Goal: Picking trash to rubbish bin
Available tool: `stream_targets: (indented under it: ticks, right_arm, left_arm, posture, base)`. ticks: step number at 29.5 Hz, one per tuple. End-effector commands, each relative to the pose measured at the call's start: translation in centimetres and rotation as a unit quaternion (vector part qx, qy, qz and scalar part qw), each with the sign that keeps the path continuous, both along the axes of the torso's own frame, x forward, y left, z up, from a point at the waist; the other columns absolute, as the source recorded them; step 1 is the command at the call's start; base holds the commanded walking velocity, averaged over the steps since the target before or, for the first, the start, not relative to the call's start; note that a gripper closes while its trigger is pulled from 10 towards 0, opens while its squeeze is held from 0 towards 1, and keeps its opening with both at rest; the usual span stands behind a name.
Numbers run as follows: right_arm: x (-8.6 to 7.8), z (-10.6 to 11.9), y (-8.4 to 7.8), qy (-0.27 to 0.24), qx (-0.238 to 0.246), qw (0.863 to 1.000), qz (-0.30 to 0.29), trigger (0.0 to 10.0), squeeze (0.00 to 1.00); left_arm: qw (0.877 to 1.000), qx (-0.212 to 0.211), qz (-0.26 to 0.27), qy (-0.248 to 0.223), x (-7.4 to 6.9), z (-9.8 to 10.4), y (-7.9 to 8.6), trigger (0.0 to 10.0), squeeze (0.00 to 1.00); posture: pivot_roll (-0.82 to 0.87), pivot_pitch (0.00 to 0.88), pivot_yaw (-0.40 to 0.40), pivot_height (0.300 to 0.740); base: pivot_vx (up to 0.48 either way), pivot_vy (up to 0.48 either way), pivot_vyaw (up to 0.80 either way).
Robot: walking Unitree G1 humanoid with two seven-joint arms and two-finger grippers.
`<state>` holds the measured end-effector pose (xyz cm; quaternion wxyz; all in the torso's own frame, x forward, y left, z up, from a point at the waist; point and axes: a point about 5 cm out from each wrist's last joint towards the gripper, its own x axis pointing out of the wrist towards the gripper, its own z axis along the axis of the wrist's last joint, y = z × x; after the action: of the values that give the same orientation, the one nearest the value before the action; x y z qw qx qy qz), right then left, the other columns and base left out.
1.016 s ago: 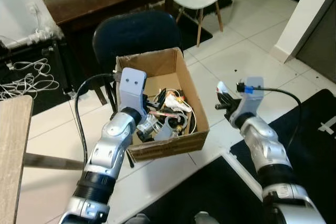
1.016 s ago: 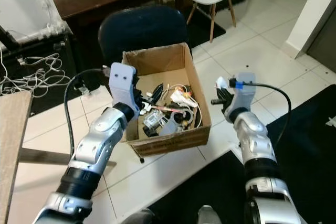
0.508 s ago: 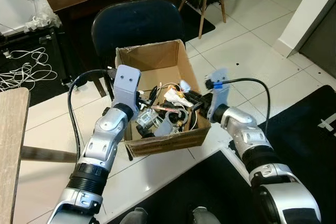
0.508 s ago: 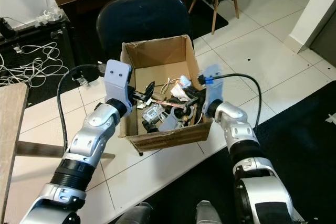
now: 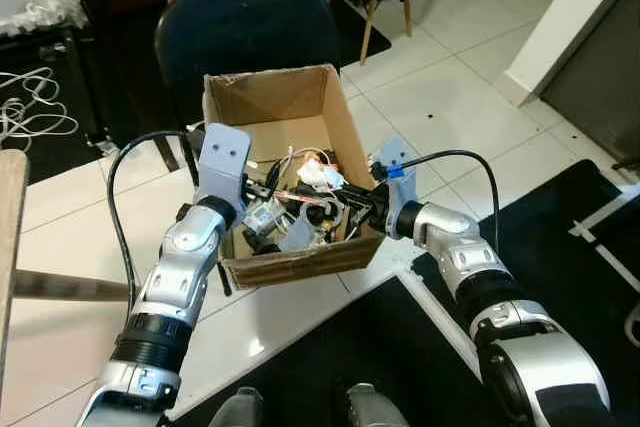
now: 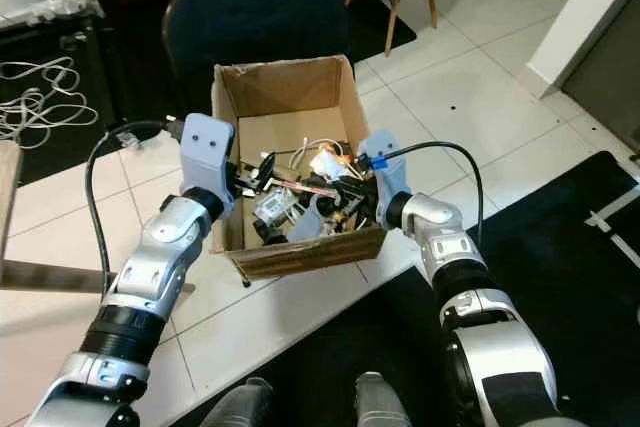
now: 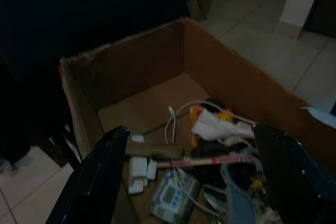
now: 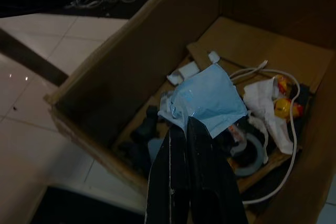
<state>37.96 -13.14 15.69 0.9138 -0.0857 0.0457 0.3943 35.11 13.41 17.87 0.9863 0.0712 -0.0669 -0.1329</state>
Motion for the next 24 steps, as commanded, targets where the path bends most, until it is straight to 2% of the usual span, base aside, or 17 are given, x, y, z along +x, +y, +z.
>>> stream_targets:
  ticks: [1, 9, 16, 20, 24]
  right_arm:
    - [-0.2, -0.5, -0.2, 0.006, -0.012, 1.0, 0.007, 10.0, 0.0]
    - [0.1, -0.3, -0.8, 0.001, -0.025, 1.0, 0.002, 10.0, 0.0]
    - [0.3, -0.3, -1.3, -0.003, -0.04, 0.999, -0.02, 10.0, 0.0]
    - [0.4, -0.2, -1.6, -0.003, -0.042, 0.999, -0.03, 10.0, 0.0]
    - [0.5, -0.2, -1.7, -0.006, -0.049, 0.998, -0.033, 10.0, 0.0]
  left_arm:
    - [1.0, 0.009, 0.009, -0.001, -0.4, -0.4, 0.6, 10.0, 0.0]
    - [1.0, 0.025, -0.012, 0.006, -0.7, -1.0, 0.4, 10.0, 0.0]
    - [0.999, 0.022, -0.024, 0.008, -0.9, -1.1, 0.1, 10.0, 0.0]
    - [0.997, 0.052, -0.059, 0.005, -1.3, -1.4, -0.6, 10.0, 0.0]
    - [0.995, 0.053, -0.08, 0.017, -1.5, -1.8, -0.6, 10.0, 0.0]
  posture:
    - [0.03, 0.303, -0.043, 0.74]
    - [0.03, 0.301, -0.04, 0.74]
    - [0.03, 0.301, -0.04, 0.74]
    - [0.03, 0.308, -0.039, 0.74]
    - [0.03, 0.307, -0.041, 0.74]
  base:
    - [0.0, 0.0, 0.0]
    - [0.0, 0.0, 0.0]
    - [0.0, 0.0, 0.0]
    - [0.0, 0.0, 0.0]
    - [0.0, 0.0, 0.0]
